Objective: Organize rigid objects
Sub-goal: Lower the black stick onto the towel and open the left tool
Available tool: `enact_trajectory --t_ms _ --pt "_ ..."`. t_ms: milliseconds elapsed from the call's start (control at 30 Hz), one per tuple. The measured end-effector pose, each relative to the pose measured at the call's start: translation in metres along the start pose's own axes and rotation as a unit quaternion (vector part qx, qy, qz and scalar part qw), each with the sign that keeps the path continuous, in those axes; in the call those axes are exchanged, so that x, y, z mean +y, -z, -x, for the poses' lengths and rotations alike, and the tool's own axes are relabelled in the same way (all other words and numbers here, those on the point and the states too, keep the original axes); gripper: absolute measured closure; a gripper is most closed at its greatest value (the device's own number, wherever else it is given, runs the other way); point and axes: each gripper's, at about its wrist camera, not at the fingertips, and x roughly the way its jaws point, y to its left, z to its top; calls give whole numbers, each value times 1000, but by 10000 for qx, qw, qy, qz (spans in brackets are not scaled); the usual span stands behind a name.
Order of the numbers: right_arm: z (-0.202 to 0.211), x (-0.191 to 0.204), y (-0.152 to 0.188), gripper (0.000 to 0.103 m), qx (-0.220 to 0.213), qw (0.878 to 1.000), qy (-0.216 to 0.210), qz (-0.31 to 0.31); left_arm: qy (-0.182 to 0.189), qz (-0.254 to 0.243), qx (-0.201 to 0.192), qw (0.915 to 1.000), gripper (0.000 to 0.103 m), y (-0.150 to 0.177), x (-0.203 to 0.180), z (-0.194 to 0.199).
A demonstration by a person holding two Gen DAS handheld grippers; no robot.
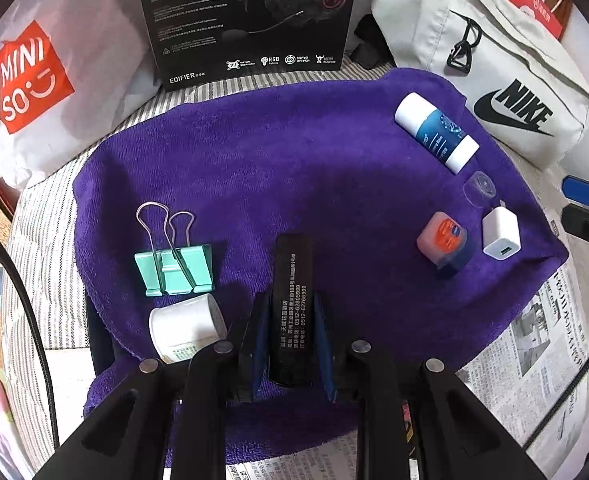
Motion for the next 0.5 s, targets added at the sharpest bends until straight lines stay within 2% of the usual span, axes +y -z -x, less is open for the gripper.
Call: enact_trajectory --t_ms 100,200,333,500 --pt "5 -1 8 53 25 10000 -14 -23 -15 -1 3 10000 80 -1 0 0" --pt "12 -4 18 53 19 9999 -6 -104 56 50 47 10000 73 0 -1 1" --pt "24 -5 31 53 -4 9997 -102 -232 88 131 148 9998 73 6 -3 7" --pt "39 -2 52 53 -51 9992 -186 -347 27 185 -49 9998 73 23 -11 36"
